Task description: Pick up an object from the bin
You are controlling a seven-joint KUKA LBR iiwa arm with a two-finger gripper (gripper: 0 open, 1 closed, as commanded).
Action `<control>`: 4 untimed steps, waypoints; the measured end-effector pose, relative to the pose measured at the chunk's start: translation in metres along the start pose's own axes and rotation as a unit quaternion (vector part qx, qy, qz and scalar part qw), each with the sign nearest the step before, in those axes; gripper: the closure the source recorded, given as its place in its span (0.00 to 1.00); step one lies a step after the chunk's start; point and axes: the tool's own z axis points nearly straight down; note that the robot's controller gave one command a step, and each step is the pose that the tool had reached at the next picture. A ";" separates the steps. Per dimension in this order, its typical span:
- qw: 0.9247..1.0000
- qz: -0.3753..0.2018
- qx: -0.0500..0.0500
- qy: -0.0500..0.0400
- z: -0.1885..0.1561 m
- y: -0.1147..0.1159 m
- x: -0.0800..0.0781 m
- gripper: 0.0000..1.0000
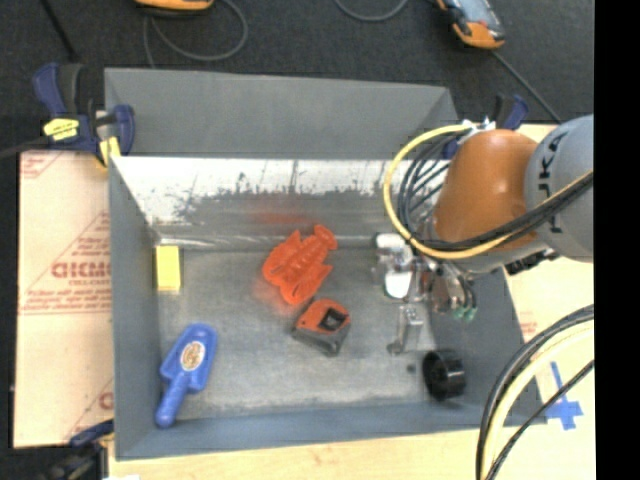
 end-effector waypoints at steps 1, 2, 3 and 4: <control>1.000 -0.001 0.000 -0.004 -0.005 0.000 -0.002 0.00; 1.000 0.005 -0.001 -0.007 0.036 0.031 -0.018 0.00; 1.000 -0.007 0.000 -0.004 0.054 0.036 0.024 0.00; 1.000 -0.024 0.001 -0.003 0.060 0.044 0.035 0.00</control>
Offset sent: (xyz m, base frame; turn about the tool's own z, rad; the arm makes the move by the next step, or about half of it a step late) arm 0.0218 0.0483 -0.0611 0.0130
